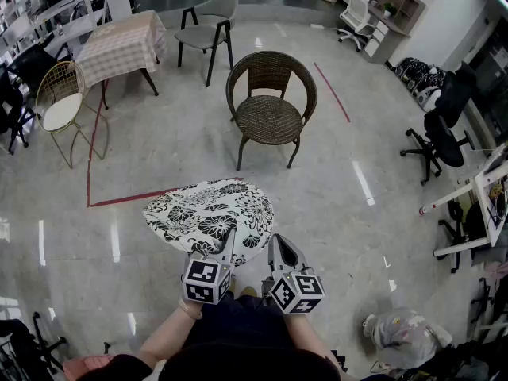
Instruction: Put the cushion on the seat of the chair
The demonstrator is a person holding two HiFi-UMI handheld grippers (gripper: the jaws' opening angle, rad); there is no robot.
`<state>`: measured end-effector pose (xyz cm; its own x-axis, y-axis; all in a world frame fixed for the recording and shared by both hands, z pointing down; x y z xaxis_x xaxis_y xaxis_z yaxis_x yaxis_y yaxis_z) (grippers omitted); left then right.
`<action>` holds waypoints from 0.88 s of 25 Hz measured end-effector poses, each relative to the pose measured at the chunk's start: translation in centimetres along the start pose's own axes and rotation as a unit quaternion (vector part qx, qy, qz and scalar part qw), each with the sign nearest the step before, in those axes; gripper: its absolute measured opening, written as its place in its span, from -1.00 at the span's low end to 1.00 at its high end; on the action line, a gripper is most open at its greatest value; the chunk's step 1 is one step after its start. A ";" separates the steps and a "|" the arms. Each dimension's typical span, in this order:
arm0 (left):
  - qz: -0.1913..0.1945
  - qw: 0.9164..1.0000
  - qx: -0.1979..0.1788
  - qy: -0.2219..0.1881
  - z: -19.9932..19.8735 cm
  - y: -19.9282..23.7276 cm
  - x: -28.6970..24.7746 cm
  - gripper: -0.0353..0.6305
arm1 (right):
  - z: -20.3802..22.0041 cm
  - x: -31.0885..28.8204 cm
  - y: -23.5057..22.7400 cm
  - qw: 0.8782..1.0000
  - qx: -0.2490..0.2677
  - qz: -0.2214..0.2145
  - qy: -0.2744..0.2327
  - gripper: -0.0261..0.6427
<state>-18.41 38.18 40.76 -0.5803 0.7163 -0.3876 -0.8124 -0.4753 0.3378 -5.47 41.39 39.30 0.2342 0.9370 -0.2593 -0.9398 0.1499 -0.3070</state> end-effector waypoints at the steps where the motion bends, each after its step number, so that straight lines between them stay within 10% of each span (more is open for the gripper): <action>1: 0.003 1.000 -0.001 -0.001 -0.1 -0.2 0.0 -0.79 | 0.0 0.1 0.0 1.000 -0.003 0.001 -0.002 -0.93; 22: 0.046 0.999 -0.013 0.018 1.7 -1.9 0.3 -0.79 | 0.5 1.7 -0.1 0.997 -0.030 0.040 -0.053 -0.93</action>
<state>-16.96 40.18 41.46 -0.6532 0.6508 -0.3870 -0.7570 -0.5507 0.3516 -5.12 43.12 39.30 0.1280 0.9736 -0.1889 -0.9370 0.0563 -0.3449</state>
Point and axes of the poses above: the fingertips, and each gripper's own axes: x backward along the fingers, y to its left, z out of its underside, the point moved 2 cm from there along x, backward along the fingers, and after that the axes turned 7 degrees about x, right-handed, at the moved point
